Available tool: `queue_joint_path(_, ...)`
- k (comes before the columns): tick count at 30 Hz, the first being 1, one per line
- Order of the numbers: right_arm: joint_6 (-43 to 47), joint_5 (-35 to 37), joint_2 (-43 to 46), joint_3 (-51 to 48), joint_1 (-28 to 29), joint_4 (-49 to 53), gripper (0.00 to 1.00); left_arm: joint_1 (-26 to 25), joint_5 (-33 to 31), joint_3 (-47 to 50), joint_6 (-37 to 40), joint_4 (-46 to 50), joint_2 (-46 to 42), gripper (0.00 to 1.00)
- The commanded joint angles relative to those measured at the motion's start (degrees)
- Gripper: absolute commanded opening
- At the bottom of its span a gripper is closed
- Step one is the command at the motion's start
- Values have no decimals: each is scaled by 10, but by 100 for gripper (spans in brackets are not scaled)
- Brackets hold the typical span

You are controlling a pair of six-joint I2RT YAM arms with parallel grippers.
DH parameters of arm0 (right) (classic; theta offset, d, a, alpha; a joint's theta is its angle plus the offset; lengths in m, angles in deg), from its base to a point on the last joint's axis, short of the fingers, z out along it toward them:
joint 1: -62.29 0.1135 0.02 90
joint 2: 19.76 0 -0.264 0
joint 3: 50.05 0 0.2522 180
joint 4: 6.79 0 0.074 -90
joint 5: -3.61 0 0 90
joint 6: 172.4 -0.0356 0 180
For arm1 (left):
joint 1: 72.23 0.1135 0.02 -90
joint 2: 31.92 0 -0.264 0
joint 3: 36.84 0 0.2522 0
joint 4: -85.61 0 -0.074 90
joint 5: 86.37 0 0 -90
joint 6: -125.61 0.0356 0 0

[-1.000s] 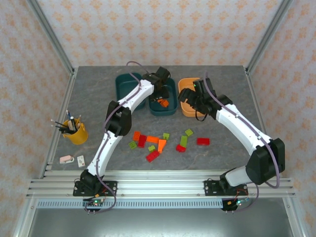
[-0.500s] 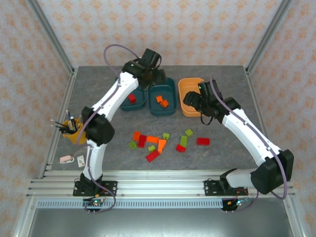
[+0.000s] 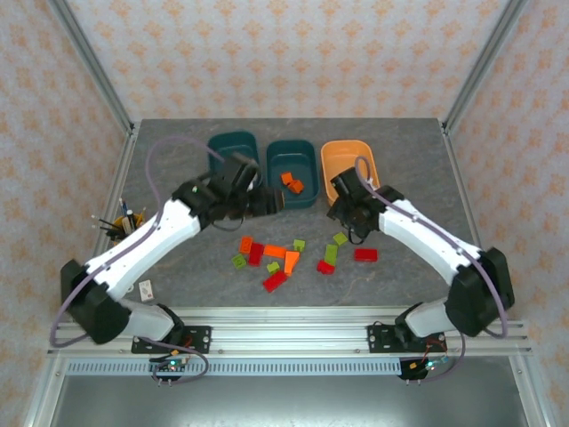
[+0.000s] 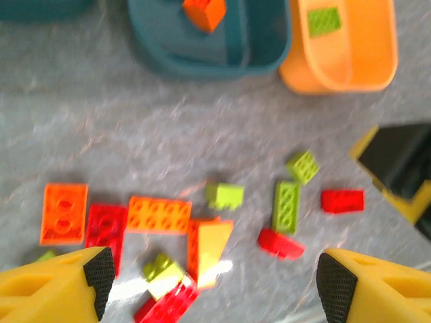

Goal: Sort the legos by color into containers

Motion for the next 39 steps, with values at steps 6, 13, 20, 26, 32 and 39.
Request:
queue_joint_path(6, -114, 7, -66, -23, 2, -52, 62, -7, -17, 91, -37, -22, -102, 83)
queue_joint_path(13, -132, -6, -114, -22, 1, -74, 59, -7, -14, 93, -37, -19, -107, 83)
queue_joint_path(20, -151, -18, -151, -13, -1, -78, 52, -7, -9, 88, -35, -15, -104, 83)
queue_joint_path(26, -151, -23, -161, -12, -2, -87, 33, -7, -10, 89, -37, -20, -102, 82)
queue_joint_path(32, -85, 40, -94, 61, 2, -1, 27, -6, -18, 58, -46, -29, -90, 83)
queue_joint_path(39, 69, 91, -73, 186, -54, 9, 27, 6, -9, -57, -52, -36, 9, 84)
